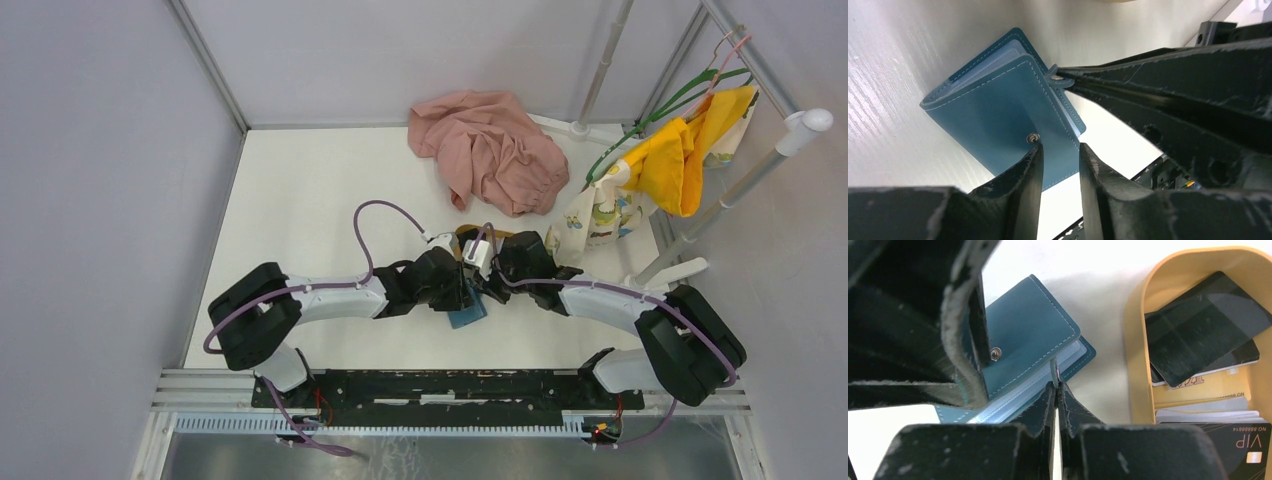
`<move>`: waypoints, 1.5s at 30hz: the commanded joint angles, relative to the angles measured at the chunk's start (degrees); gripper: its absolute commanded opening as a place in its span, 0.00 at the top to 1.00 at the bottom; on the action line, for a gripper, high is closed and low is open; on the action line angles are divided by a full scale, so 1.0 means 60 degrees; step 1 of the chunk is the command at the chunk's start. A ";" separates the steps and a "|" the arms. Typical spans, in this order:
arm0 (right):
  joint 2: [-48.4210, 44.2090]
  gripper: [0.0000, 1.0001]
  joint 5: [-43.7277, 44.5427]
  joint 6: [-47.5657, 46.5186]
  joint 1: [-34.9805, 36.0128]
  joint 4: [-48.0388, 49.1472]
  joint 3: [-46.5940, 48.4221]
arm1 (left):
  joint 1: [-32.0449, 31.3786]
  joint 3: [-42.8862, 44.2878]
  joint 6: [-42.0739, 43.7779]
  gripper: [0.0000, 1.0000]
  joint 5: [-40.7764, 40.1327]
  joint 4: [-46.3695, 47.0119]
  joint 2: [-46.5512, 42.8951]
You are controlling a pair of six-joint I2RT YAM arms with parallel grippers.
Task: Put the credit cards into the card holder
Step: Close the card holder at the center of the board.
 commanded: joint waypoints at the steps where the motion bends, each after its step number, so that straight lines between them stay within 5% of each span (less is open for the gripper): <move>1: 0.0086 0.91 -0.0029 0.0625 -0.0245 0.0388 0.0237 | -0.0031 0.0265 0.0038 0.58 0.0157 0.0436 0.0171; 9: 0.0163 0.91 -0.0282 0.0565 -0.0371 0.0363 0.0266 | -0.0023 -0.0217 0.1092 0.52 -0.0166 0.0854 -0.0743; 18: 0.0234 0.95 -0.0352 0.0506 -0.0381 0.0452 0.0279 | 0.0372 -0.0205 0.3261 0.95 -0.0792 0.0264 -0.0987; 27: 0.0208 0.96 -0.0549 0.0440 -0.0480 0.0501 0.0284 | 0.0444 0.0313 0.3503 0.97 -0.0592 0.0691 0.0440; 40: -0.0100 0.92 -0.0377 -0.1017 -0.0008 0.0398 0.0215 | 0.0444 -0.0226 0.1964 0.98 -0.0025 0.0870 0.1206; 45: 0.0061 0.75 -0.0345 -0.1690 0.0263 0.0002 0.0305 | 0.0430 -0.1133 0.0681 0.98 0.0306 0.1680 0.0963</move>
